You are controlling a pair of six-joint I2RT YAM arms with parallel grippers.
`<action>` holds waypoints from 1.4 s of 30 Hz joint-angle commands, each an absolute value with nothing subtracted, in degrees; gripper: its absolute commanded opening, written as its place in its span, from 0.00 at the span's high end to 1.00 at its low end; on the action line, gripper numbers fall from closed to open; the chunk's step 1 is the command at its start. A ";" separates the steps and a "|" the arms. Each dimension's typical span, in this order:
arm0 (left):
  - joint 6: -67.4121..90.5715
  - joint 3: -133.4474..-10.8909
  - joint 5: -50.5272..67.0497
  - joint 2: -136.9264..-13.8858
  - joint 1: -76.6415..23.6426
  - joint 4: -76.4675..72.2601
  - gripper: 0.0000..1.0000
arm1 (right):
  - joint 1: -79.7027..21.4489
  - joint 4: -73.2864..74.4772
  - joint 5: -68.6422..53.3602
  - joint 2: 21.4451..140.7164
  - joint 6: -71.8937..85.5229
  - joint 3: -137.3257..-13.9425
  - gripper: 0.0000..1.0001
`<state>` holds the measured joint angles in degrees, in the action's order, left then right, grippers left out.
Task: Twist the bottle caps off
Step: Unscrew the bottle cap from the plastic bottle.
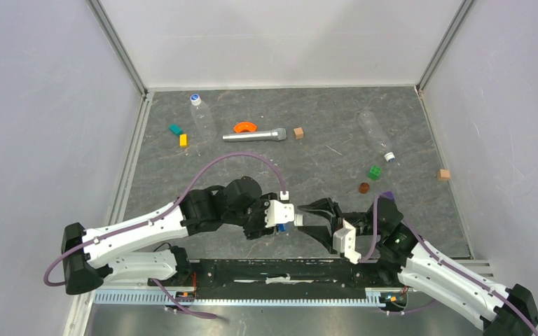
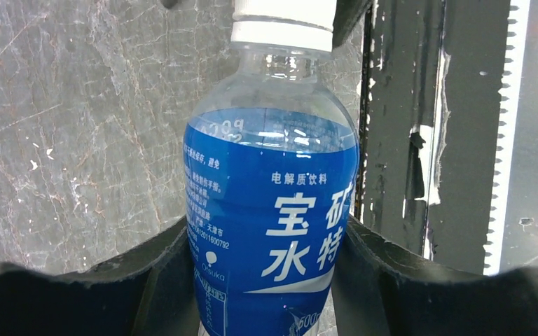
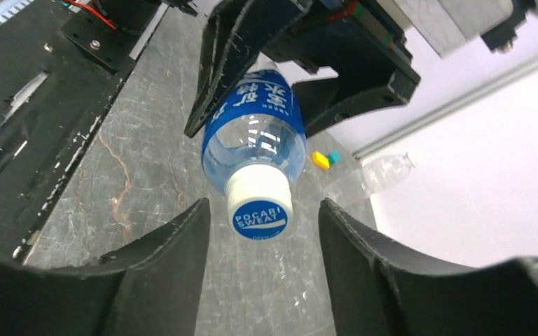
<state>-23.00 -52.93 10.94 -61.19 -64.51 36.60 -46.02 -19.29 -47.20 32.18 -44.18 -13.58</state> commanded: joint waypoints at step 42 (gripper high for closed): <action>-16.41 -39.11 -14.35 -52.71 -65.13 17.69 0.97 | -46.14 -30.17 -11.88 44.88 55.95 -20.52 0.14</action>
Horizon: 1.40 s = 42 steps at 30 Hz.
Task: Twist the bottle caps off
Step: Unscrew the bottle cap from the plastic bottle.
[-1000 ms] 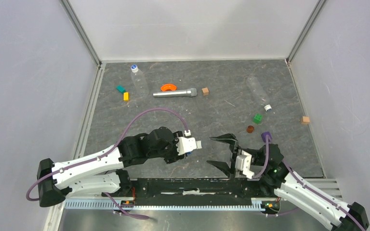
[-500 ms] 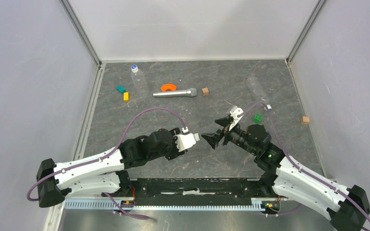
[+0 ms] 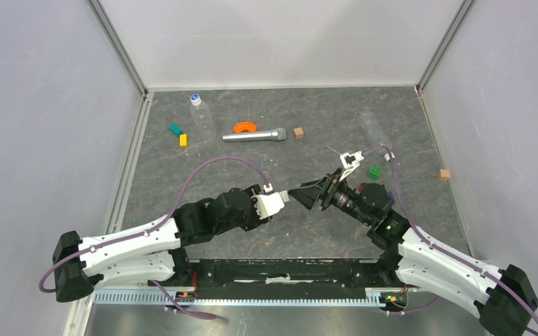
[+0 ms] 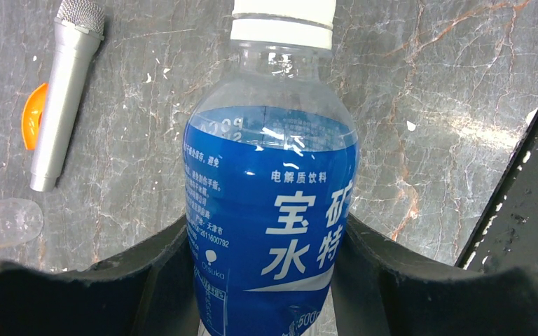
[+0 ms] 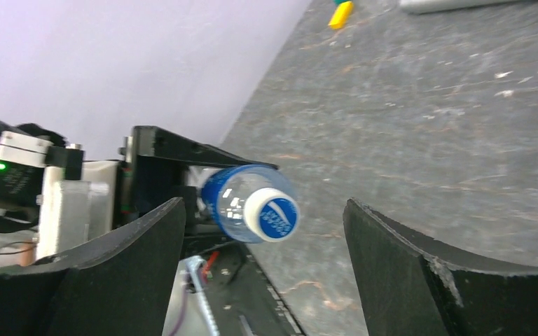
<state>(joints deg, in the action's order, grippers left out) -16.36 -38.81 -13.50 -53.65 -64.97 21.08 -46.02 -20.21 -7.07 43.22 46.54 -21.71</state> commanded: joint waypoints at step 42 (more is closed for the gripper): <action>-17.16 -39.47 -8.99 -49.75 -65.17 17.31 0.97 | -44.21 -34.95 -20.60 51.70 53.67 -20.98 0.53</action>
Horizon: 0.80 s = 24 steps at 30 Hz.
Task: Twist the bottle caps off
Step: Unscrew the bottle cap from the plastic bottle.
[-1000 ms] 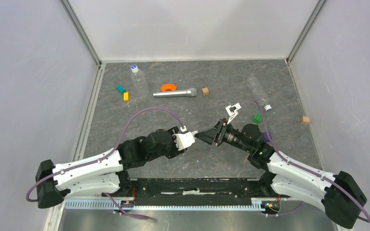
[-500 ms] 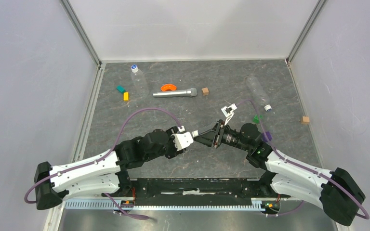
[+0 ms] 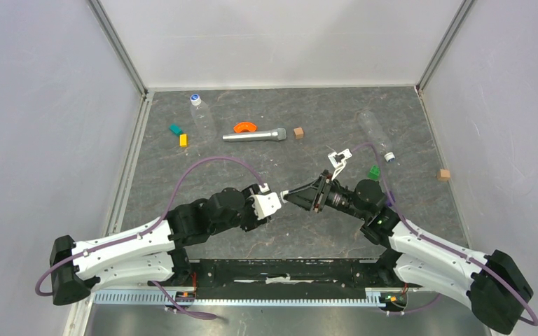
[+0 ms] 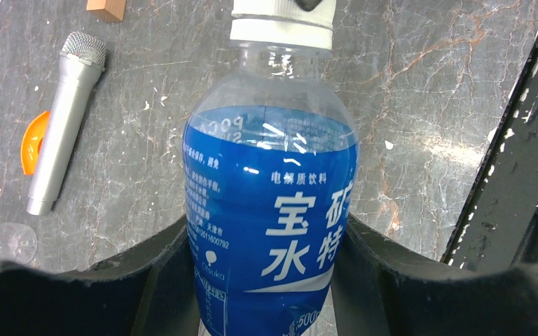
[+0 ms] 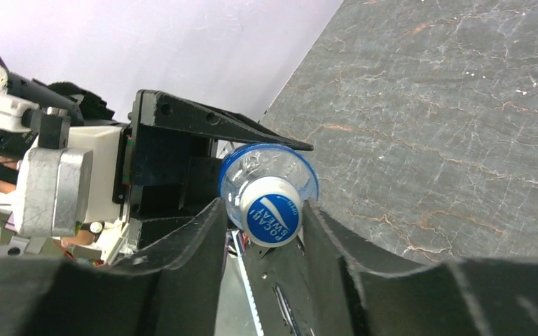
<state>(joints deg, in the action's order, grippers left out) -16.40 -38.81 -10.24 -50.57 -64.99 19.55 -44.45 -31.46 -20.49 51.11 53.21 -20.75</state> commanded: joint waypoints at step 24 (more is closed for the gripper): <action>-16.17 -40.26 7.71 -49.98 -65.10 18.41 0.96 | -44.12 -21.94 -40.80 49.58 2.01 -25.84 0.72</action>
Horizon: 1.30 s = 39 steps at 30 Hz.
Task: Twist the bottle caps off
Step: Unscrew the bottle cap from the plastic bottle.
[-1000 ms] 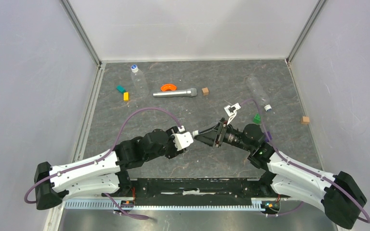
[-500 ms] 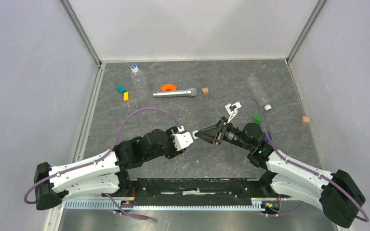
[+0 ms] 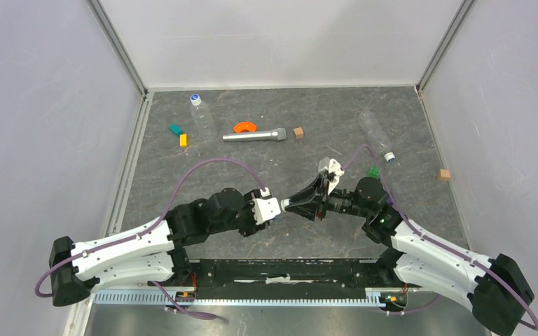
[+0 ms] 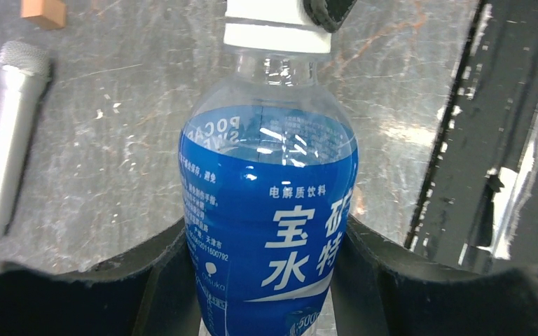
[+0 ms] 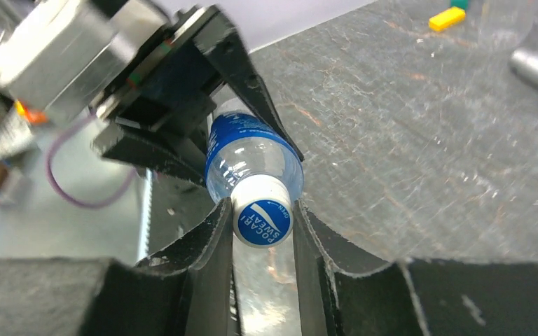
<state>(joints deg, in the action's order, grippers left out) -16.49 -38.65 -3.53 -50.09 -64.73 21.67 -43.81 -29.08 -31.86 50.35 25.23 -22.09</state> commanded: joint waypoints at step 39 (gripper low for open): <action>-15.34 -37.66 -9.92 -48.86 -65.21 16.06 0.98 | -44.08 -30.31 -13.68 40.39 46.51 -17.91 0.11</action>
